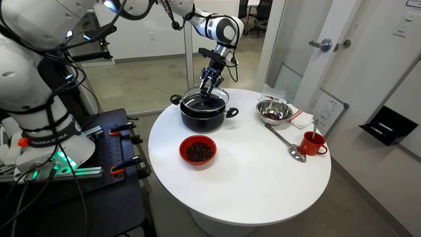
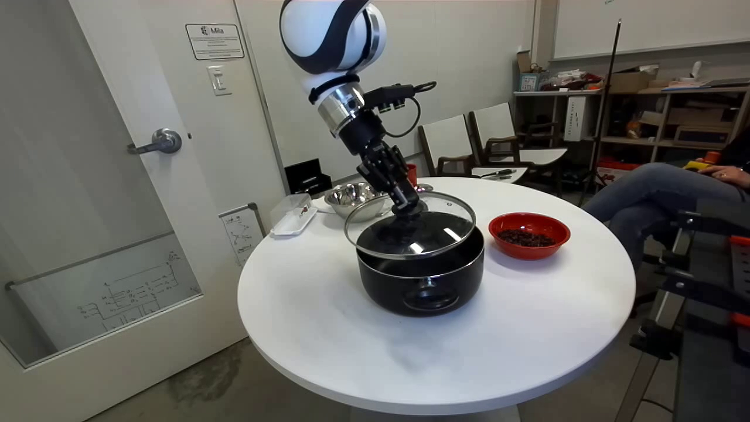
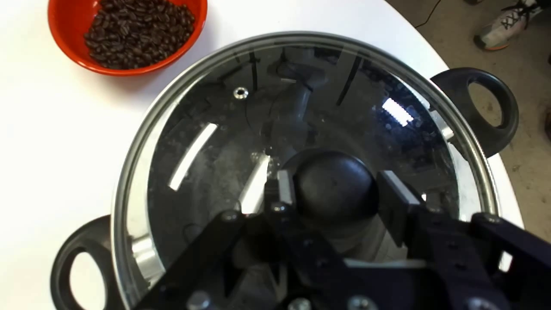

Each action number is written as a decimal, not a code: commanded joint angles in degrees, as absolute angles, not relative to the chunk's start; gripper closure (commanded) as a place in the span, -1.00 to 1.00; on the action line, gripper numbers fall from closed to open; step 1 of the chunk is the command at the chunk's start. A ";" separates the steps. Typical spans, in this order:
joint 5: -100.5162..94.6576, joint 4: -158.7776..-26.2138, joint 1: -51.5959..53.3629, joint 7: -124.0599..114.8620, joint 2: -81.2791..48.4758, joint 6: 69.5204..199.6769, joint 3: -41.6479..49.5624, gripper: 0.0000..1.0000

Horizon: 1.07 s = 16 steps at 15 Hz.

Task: Pick up the lid from the pot and put it on the table, then pick up the red bowl and pour it's contents in the pot and pick up the lid and put it back on the pot

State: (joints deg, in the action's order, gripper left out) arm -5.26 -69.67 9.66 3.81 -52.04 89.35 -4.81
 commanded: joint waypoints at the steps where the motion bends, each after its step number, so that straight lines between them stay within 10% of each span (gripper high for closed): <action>1: -2.95 -71.12 7.56 2.05 -48.90 88.74 -4.42 0.50; 16: 4.87 -74.63 -2.07 -2.53 -44.76 90.48 -1.16 0.50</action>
